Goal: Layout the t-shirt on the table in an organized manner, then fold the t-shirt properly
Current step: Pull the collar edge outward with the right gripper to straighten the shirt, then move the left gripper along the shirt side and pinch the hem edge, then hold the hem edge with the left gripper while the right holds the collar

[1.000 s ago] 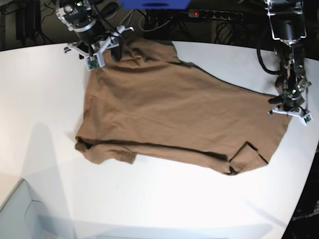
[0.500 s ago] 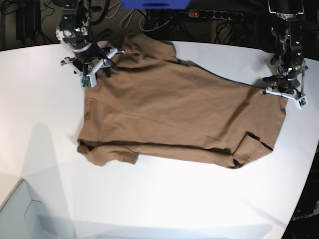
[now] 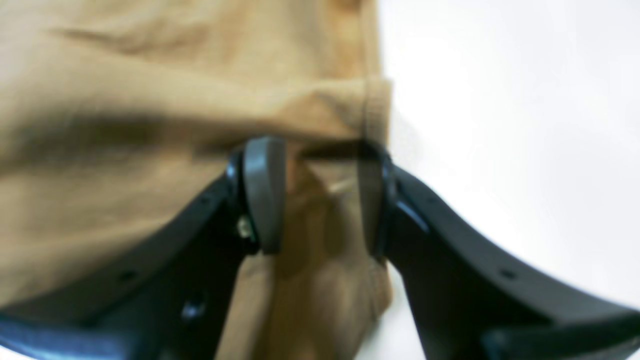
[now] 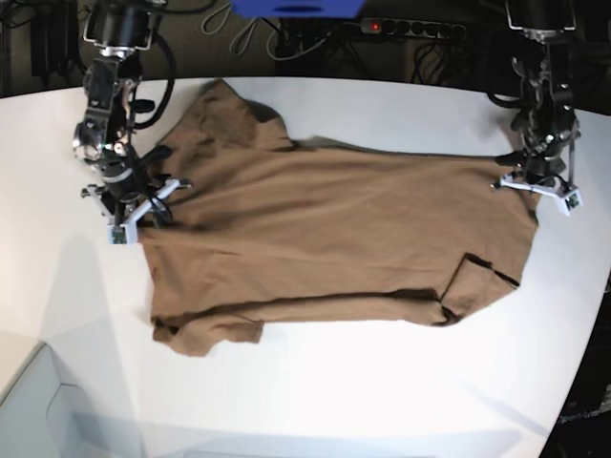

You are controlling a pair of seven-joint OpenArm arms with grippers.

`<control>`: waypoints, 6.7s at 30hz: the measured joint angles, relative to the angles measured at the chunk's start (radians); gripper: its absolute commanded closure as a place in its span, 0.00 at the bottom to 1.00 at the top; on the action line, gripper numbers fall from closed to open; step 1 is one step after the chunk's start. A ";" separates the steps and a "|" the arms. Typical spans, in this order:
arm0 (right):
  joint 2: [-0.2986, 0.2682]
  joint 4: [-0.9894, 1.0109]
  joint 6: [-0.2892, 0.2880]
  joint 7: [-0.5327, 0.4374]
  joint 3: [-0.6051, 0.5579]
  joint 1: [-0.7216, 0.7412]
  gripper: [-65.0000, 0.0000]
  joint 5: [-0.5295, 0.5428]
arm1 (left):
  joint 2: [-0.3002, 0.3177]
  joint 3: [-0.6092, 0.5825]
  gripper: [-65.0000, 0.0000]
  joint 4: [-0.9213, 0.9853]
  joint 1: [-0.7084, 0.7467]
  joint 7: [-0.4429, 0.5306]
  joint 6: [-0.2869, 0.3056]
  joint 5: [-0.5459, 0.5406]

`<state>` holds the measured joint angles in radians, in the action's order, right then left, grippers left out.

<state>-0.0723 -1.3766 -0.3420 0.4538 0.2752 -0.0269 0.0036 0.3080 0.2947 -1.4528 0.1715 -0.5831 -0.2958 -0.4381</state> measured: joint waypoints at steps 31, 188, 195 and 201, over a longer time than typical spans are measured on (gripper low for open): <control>0.124 -0.338 0.006 0.056 0.015 -0.249 0.61 -0.023 | -0.103 0.148 0.57 -0.310 0.040 0.000 -0.010 0.014; 0.122 -0.333 0.006 0.058 0.008 -0.256 0.61 -0.023 | -0.101 -0.198 0.95 0.623 -0.565 0.304 -0.007 0.008; 0.122 -0.333 0.006 0.058 0.008 -0.256 0.61 -0.023 | -0.102 -0.193 0.97 0.559 -0.563 0.296 -0.007 0.004; 0.122 -0.333 0.006 0.058 0.008 -0.242 0.61 -0.023 | -0.101 -0.194 0.96 0.559 -0.560 0.296 -0.007 0.004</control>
<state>0.0498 -1.7100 -0.3359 0.5121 0.2829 -0.2687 -0.0193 0.2066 0.1009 -0.8940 -0.3882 -0.2871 -0.3031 -0.4339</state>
